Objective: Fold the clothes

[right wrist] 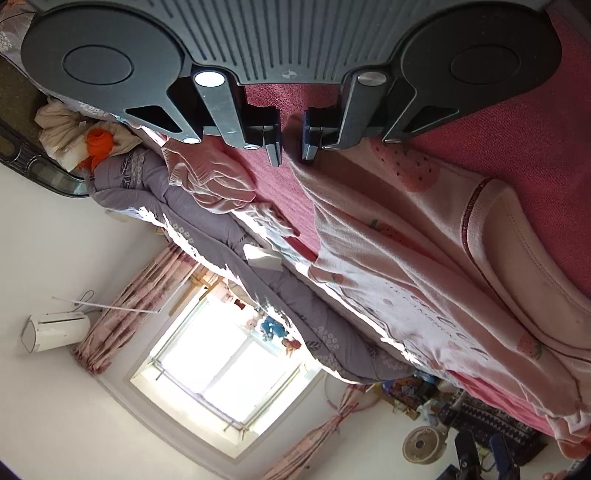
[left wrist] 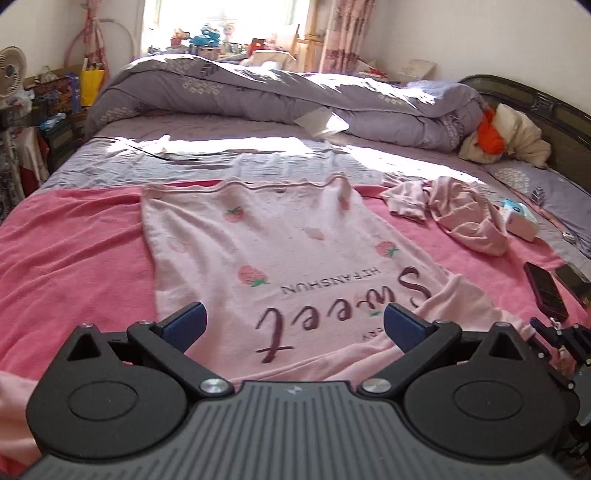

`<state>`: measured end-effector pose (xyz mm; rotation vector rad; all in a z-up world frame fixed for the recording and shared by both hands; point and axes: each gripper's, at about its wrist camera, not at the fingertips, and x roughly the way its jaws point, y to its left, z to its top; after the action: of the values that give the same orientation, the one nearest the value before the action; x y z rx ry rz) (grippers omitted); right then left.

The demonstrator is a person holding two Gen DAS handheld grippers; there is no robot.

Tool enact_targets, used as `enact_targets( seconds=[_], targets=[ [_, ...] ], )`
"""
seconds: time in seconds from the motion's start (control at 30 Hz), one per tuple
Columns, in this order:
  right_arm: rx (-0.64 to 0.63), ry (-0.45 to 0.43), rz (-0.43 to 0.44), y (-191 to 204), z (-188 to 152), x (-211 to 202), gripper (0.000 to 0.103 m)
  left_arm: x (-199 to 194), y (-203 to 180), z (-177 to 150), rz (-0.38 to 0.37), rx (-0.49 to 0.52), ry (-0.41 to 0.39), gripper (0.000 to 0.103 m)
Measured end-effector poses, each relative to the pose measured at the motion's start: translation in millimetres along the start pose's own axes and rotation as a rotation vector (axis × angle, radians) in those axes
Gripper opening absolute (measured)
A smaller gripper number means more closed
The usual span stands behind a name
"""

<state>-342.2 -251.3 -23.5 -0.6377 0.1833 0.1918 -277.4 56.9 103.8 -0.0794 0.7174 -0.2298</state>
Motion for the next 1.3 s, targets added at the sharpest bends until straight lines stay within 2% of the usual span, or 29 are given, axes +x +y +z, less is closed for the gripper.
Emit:
enact_targets(
  seconds=[0.07,0.1,0.13,0.23,0.27,0.3,0.37,0.47,0.53,0.6,0.67,0.97,1.03,1.13,1.17,1.2,1.23,1.27,1.3],
  targets=[
    [0.048,-0.015,-0.010,-4,3,3,0.036,32,-26,13,-0.078,0.037,0.049,0.103],
    [0.070,-0.015,-0.009,-6,3,6,0.036,48,-36,19,-0.117,0.051,0.078,0.103],
    [0.094,-0.010,-0.002,-8,2,9,0.036,65,-47,23,-0.148,0.063,0.111,0.103],
    [0.162,0.008,0.031,-13,-3,14,0.025,111,-77,30,-0.207,0.104,0.203,0.099],
    [0.186,0.009,0.040,-14,-6,14,0.023,121,-83,30,-0.209,0.116,0.227,0.088],
    [0.206,0.008,0.044,-15,-8,14,0.023,132,-90,30,-0.212,0.128,0.254,0.070],
    [0.248,0.003,0.047,-17,-12,12,0.023,151,-102,29,-0.227,0.154,0.305,0.058],
    [0.311,-0.004,0.056,-20,-18,11,0.023,159,-118,23,-0.219,0.235,0.308,0.058],
    [0.355,-0.009,0.062,-23,-21,10,0.023,157,-124,24,-0.227,0.261,0.302,0.052],
    [0.384,-0.016,0.064,-24,-24,7,0.023,158,-125,28,-0.266,0.237,0.311,0.031],
    [0.399,-0.020,0.062,-24,-25,4,0.023,165,-125,33,-0.285,0.206,0.323,0.023],
    [0.463,-0.030,0.039,-29,-33,-7,0.021,187,-120,55,-0.321,0.042,0.289,0.018],
    [0.481,-0.028,0.040,-29,-34,-9,0.020,187,-120,58,-0.321,0.025,0.284,0.018],
    [0.480,-0.027,0.044,-29,-35,-12,0.019,180,-118,55,-0.306,0.055,0.293,0.019],
    [0.479,-0.027,0.046,-29,-35,-12,0.019,178,-118,54,-0.307,0.060,0.297,0.025],
    [0.479,-0.027,0.047,-29,-35,-12,0.019,178,-120,53,-0.312,0.062,0.300,0.049],
    [0.481,-0.027,0.046,-28,-36,-12,0.019,178,-121,51,-0.318,0.064,0.303,0.063],
    [0.483,-0.028,0.045,-28,-36,-12,0.019,178,-122,50,-0.323,0.065,0.307,0.092],
    [0.488,-0.027,0.045,-28,-35,-12,0.019,178,-123,49,-0.329,0.067,0.310,0.098]
  ],
)
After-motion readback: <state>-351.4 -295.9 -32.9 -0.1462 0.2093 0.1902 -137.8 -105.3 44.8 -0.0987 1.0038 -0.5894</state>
